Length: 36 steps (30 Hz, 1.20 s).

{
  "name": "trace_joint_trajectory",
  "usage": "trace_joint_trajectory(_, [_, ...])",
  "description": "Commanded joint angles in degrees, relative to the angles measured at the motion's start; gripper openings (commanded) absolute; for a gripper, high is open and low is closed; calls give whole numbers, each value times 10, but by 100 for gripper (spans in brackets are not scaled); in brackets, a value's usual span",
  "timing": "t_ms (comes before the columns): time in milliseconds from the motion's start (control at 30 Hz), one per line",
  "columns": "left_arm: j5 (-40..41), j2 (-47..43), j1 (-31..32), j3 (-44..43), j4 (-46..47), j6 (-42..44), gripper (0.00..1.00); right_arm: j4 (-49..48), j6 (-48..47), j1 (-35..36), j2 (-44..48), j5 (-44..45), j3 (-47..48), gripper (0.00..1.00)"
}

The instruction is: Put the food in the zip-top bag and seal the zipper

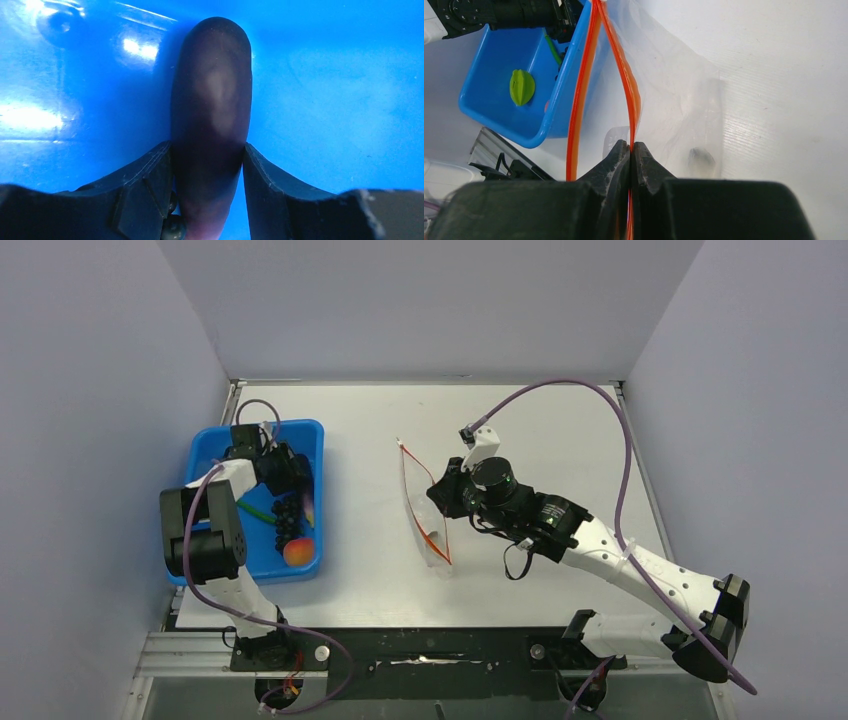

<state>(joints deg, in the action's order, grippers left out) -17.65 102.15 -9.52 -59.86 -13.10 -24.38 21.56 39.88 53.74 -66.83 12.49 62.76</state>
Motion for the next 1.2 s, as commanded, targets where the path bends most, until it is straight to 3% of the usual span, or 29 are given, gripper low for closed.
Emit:
trace_joint_trajectory(0, [28, -45, -2, -12, 4, 1, 36, -21, 9, 5, 24, 16, 0, 0])
trace_joint_trajectory(767, [126, -316, -3, 54, -7, -40, 26, 1, 65, 3, 1, 35, 10, 0])
trace_joint_trajectory(1167, [87, -488, -2, 50, 3, -62, 25, -10, 104, 1, -38, 17, 31, 0])
